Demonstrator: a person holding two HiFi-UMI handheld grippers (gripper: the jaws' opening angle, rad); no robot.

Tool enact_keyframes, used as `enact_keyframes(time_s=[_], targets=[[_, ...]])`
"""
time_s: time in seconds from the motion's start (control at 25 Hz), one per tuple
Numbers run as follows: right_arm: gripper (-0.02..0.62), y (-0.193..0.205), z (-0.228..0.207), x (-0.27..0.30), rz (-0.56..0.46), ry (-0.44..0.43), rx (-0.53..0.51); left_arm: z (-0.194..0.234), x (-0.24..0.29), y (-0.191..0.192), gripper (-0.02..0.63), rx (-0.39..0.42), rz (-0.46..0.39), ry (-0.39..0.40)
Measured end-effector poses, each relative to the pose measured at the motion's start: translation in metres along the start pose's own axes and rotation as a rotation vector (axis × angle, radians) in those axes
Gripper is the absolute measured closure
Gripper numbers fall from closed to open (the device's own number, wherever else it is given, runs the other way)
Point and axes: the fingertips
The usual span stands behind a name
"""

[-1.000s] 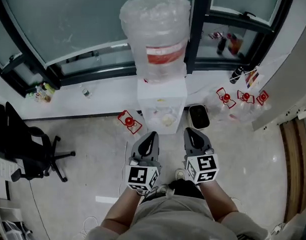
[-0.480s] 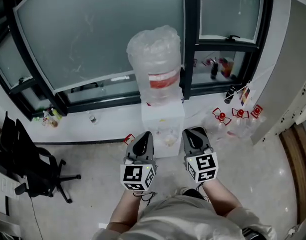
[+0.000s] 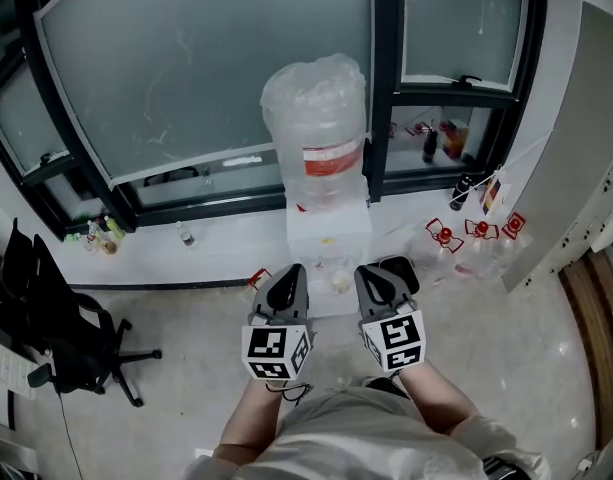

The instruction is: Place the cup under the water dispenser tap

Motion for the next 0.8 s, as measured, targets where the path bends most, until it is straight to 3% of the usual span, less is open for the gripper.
enact_keyframes(time_s=[0.4, 0.8], targets=[[0.568, 0.013, 0.008, 0.003, 0.027, -0.011, 0.018, -0.003, -0.001, 0.012, 0.588, 0.032, 0.016, 0.024], [0.568, 0.017, 0.003, 0.012, 0.042, 0.017, 0.057, 0.016, 0.002, 0.015, 0.586, 0.053, -0.002, -0.026]])
Point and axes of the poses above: the fingertips, and each gripper's own axes: x forward along the fingers, z to its left, y out of its underside, and after that the axes turned 3 degrees about -z, right-handed
